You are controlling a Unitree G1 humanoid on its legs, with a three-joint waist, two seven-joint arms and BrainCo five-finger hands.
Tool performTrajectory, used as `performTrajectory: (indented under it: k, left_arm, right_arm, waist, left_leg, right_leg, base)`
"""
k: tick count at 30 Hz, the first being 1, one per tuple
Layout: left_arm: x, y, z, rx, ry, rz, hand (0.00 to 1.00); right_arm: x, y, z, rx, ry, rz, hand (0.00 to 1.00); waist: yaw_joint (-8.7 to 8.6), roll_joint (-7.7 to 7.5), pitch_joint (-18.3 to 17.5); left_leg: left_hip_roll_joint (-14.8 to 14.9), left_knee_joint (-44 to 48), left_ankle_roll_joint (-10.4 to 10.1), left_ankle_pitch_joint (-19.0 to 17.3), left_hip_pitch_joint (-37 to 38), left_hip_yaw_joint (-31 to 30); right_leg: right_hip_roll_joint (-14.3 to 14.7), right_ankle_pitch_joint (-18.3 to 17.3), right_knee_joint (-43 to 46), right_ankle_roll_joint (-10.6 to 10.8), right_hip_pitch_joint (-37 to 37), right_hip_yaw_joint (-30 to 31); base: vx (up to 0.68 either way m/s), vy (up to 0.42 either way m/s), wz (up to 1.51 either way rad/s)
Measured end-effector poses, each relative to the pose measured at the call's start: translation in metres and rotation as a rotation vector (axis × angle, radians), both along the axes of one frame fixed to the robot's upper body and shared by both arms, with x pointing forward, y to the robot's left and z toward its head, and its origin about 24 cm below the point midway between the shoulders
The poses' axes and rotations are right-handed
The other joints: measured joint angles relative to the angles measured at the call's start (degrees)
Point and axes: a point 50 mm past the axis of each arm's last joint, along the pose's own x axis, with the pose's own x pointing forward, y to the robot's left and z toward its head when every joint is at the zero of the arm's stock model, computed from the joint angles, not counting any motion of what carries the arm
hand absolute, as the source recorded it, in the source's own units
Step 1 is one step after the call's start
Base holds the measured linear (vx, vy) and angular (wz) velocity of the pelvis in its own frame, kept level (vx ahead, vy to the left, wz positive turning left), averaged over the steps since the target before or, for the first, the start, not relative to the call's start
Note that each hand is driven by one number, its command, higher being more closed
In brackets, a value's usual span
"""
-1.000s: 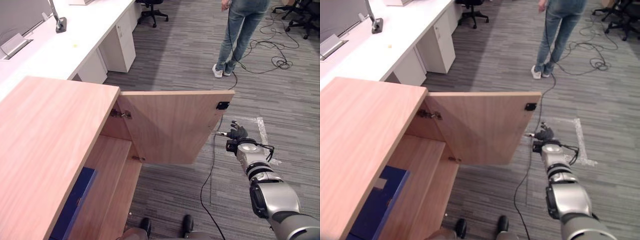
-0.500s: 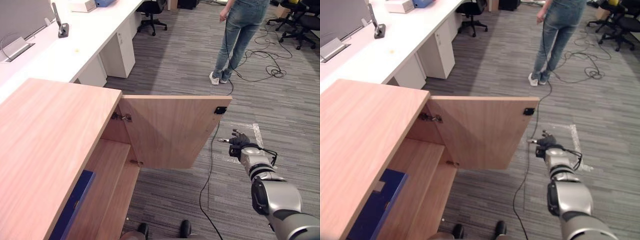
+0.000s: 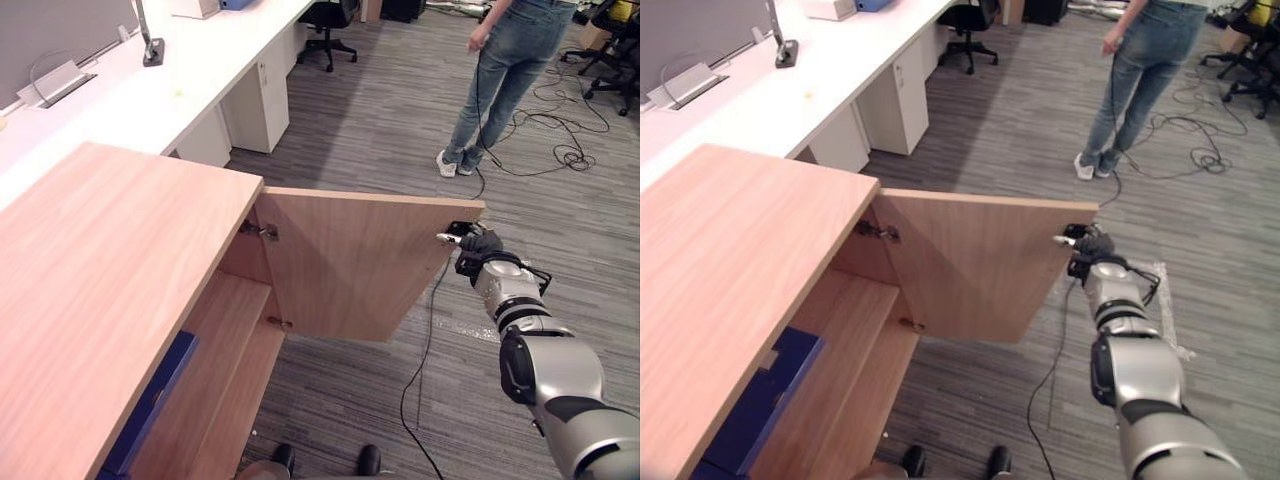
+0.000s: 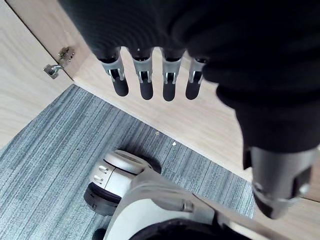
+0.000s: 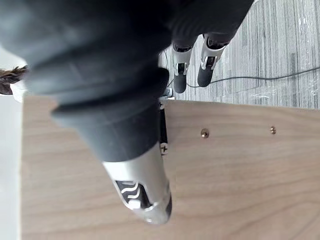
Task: Walk over to the cabinet, pick up the folder, carry it to the office cabinet, place the folder inside the office cabinet, then close the office cabinet door
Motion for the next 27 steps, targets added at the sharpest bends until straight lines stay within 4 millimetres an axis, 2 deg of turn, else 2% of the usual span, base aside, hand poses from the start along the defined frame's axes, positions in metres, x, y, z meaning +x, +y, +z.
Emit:
performTrajectory:
  k: [5,10,15,20,22,27]
  left_arm:
    - [-0.003,0.001,0.000,0.006,0.008,0.041,0.00]
    - [-0.006,0.002,-0.001,0.015,0.018,0.070,0.00]
    - [-0.007,0.005,0.000,0.021,0.016,0.096,0.00]
    - [-0.008,0.009,0.000,0.035,0.016,0.119,0.00]
    - [-0.009,0.011,0.001,0.048,0.017,0.137,0.00]
    - [-0.010,0.015,0.002,0.070,0.018,0.147,0.00]
  right_arm:
    - [0.002,0.004,0.001,0.018,-0.016,0.014,0.00]
    - [0.004,0.011,0.002,-0.046,0.000,0.069,0.00]
    - [0.006,0.021,0.001,-0.138,0.018,0.151,0.00]
    - [0.005,0.038,0.004,-0.310,-0.001,0.303,0.00]
    - [-0.001,0.050,0.007,-0.389,-0.048,0.412,0.00]
    - [-0.022,0.065,0.003,-0.397,-0.088,0.593,0.00]
  waist:
    - [0.15,-0.11,0.04]
    - [-0.10,-0.19,0.08]
    - [-1.15,-0.76,-0.15]
    - [-1.49,-1.45,-0.45]
    - [-2.68,-1.56,-0.65]
    - [-4.62,-1.88,-1.26]
  left_leg:
    - [0.00,-0.11,0.00,0.05,-0.02,-0.12]
    - [0.06,-0.47,-0.01,0.16,0.06,-0.13]
    - [0.48,-0.96,-0.11,0.29,0.15,0.33]
    - [1.77,-0.91,-0.89,-0.43,0.45,2.91]
    - [2.71,-0.87,-1.41,-1.02,0.93,4.01]
    - [4.64,-0.42,-2.61,-2.01,1.07,5.07]
  right_leg:
    - [-0.01,-0.02,0.00,0.01,0.00,-0.11]
    - [0.03,-0.09,-0.01,0.02,-0.04,-0.12]
    - [0.37,-0.19,0.00,-0.11,-0.39,0.39]
    - [1.71,-0.15,0.03,-0.21,-1.22,2.95]
    - [2.61,-0.26,0.02,-0.45,-1.32,3.58]
    - [4.30,-0.79,0.02,-1.24,-1.33,4.20]
  base:
    - [0.00,0.000,0.00]
    - [0.00,0.000,0.00]
    - [0.02,-0.003,-0.05]
    - [0.03,-0.018,-0.27]
    - [0.05,-0.034,-0.30]
    - [0.06,-0.037,-0.14]
